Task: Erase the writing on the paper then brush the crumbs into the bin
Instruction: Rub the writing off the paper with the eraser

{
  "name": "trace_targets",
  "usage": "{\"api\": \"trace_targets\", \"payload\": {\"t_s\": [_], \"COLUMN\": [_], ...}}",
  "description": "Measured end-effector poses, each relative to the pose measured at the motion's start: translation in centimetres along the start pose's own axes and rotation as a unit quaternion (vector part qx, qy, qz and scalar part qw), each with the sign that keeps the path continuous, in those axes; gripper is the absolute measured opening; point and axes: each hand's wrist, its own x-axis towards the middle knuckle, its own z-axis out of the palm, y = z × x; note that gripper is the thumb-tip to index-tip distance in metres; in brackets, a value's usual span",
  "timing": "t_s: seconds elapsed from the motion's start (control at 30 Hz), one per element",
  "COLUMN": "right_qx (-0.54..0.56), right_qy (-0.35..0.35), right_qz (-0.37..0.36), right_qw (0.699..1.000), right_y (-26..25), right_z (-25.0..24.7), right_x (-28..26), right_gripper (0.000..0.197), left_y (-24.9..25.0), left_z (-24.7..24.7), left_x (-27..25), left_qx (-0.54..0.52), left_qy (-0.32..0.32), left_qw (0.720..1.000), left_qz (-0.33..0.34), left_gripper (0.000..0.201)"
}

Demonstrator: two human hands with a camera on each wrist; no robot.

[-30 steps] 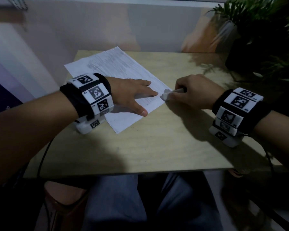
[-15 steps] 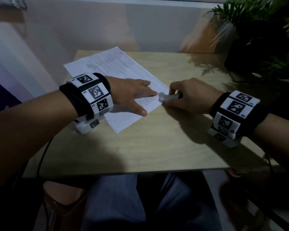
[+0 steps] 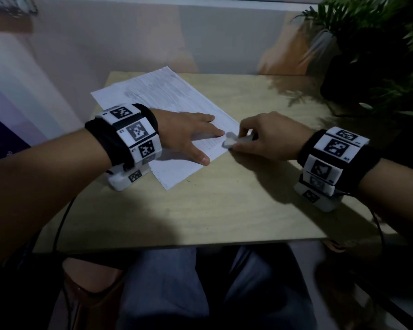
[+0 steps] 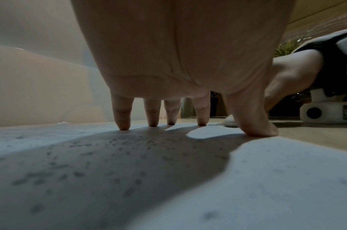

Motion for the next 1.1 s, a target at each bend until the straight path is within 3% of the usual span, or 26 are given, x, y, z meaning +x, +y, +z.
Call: {"api": "trace_targets", "payload": {"t_s": [0.1,0.2,0.27,0.37,0.43,0.53,0.67,0.73,0.8,0.87,0.97,1.03,1.1], "right_qx": [-0.045,0.009,0.02,-0.05,-0.067,-0.042,-0.062,-0.063,-0.044,-0.035,-0.081,-0.095,-0.063], "right_qy": [0.04,-0.017,-0.028,0.041,0.062,0.017,0.06,0.067,0.028,0.01,0.064,0.072,0.038], "right_qz": [0.036,-0.009,0.001,0.052,0.018,-0.048,0.028,-0.002,-0.041,-0.03,0.031,0.019,-0.026], "right_qw": [0.998,1.0,0.999,0.997,0.996,0.998,0.996,0.996,0.998,0.999,0.994,0.993,0.997], "right_y": [0.7,0.1,0.3,0.9,0.4,-0.6,0.7,0.2,-0.3,-0.1,1.0,0.8,0.2], "right_z": [0.3,0.6,0.4,0.1,0.4,0.4,0.1,0.2,0.3,0.1,0.0,0.0,0.0], "right_x": [0.3,-0.4,-0.4,-0.1,-0.4,-1.2,-0.9,-1.1,-1.5,-1.6,-1.0,-1.1,-1.6], "right_gripper": [0.052,0.045,0.046,0.051,0.054,0.048,0.053,0.054,0.053,0.054,0.05,0.047,0.05], "left_y": [-0.1,-0.1,-0.2,-0.5,-0.5,-0.2,-0.3,-0.5,-0.5,-0.4,-0.4,-0.5,-0.4], "left_z": [0.1,0.0,0.0,0.2,0.1,0.0,0.1,0.2,0.1,0.1,0.1,0.2,0.1], "left_x": [0.1,0.2,0.2,0.4,0.3,0.2,0.3,0.3,0.4,0.4,0.3,0.3,0.3], "left_qx": [-0.004,0.0,0.0,-0.006,-0.005,-0.001,-0.005,-0.006,-0.002,0.0,-0.005,-0.004,0.0], "left_qy": [-0.002,-0.001,-0.001,-0.004,-0.006,-0.005,-0.004,-0.004,-0.006,-0.007,-0.007,-0.006,-0.007], "left_qw": [1.0,1.0,1.0,1.0,1.0,1.0,1.0,1.0,1.0,1.0,1.0,1.0,1.0], "left_qz": [-0.003,-0.002,-0.003,-0.002,-0.001,-0.002,-0.001,0.002,0.003,0.002,0.0,0.0,0.002], "left_gripper": [0.088,0.088,0.088,0.089,0.089,0.088,0.089,0.089,0.089,0.089,0.088,0.088,0.089]}}
